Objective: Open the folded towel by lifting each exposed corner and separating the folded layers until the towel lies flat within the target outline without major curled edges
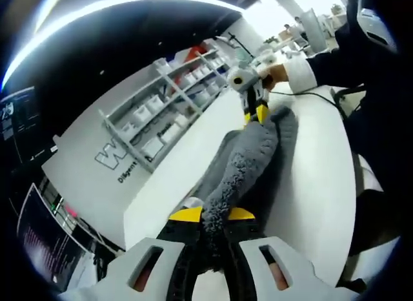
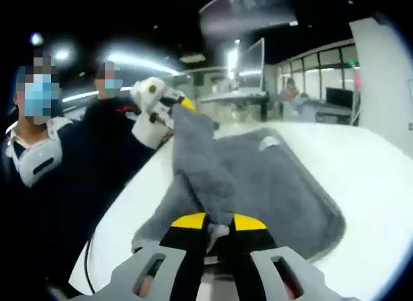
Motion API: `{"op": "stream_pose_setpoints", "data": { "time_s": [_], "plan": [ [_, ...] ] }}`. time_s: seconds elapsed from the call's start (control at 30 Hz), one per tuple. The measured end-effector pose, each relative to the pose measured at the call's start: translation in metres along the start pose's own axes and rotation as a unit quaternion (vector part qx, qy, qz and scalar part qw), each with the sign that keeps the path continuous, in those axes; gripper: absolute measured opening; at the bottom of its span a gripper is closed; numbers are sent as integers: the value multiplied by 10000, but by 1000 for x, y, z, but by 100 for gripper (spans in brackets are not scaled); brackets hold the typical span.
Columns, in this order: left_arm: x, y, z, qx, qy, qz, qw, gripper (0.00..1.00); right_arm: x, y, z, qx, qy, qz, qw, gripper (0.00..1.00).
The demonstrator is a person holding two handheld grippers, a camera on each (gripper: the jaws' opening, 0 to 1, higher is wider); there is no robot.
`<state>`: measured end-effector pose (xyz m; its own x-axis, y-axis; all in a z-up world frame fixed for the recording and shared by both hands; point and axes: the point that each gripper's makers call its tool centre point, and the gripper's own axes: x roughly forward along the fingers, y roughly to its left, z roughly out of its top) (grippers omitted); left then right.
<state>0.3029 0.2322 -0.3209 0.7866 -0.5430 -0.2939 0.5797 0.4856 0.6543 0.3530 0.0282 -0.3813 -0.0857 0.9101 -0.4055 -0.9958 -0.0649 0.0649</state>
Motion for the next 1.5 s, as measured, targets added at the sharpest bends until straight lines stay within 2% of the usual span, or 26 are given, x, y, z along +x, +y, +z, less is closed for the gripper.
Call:
{"op": "stream_pose_setpoints", "data": {
  "time_s": [0.13,0.27,0.47,0.53,0.67,0.83,1.0,1.07,1.17,1.23,1.3,1.33,1.4,1.43,1.47,1.5],
  "plan": [
    [-1,1,0,21,-36,10,10000,8,-10,-5,9,37,-192,-112,9997,5],
    [-2,4,0,-53,-112,38,9999,8,-21,-7,31,-274,-681,-279,9969,4],
    [-4,12,2,-213,-229,175,9994,7,-39,-8,54,-198,-1203,-426,9916,3],
    [-5,21,10,-429,-485,322,9974,7,-41,-10,60,-228,-1308,-544,9897,1],
    [-5,36,5,-863,-483,557,9935,7,-49,-11,73,-109,-1595,-624,9852,0],
    [-2,36,2,-901,-471,587,9931,7,-53,-12,79,-118,-1650,-792,9830,0],
    [0,42,2,-1080,-451,711,9906,7,-56,-19,81,162,-1589,-867,9833,0],
    [0,46,5,-1167,-554,792,9885,7,-58,-25,84,381,-1651,-1051,9799,0],
    [-1,51,12,-1323,-772,853,9845,7,-69,-31,96,536,-1997,-1190,9711,0],
    [-3,53,18,-1242,-919,920,9837,7,-75,-30,100,461,-2131,-1293,9673,0],
    [-5,55,26,-1239,-1065,965,9818,7,-81,-29,107,336,-2349,-1497,9598,0],
    [-6,56,30,-1258,-1127,995,9806,7,-82,-28,108,329,-2385,-1488,9591,0],
    [-7,56,35,-1243,-1183,1007,9800,7,-88,-30,115,156,-2559,-1732,9509,0],
    [-7,56,36,-1251,-1211,1003,9796,7,-89,-29,115,159,-2591,-1757,9496,0],
    [-7,57,39,-1229,-1284,1024,9787,7,-94,-30,120,88,-2723,-1885,9435,0],
    [-7,56,43,-1260,-1360,988,9777,7,-95,-28,121,81,-2773,-1879,9422,0]
  ]
}}
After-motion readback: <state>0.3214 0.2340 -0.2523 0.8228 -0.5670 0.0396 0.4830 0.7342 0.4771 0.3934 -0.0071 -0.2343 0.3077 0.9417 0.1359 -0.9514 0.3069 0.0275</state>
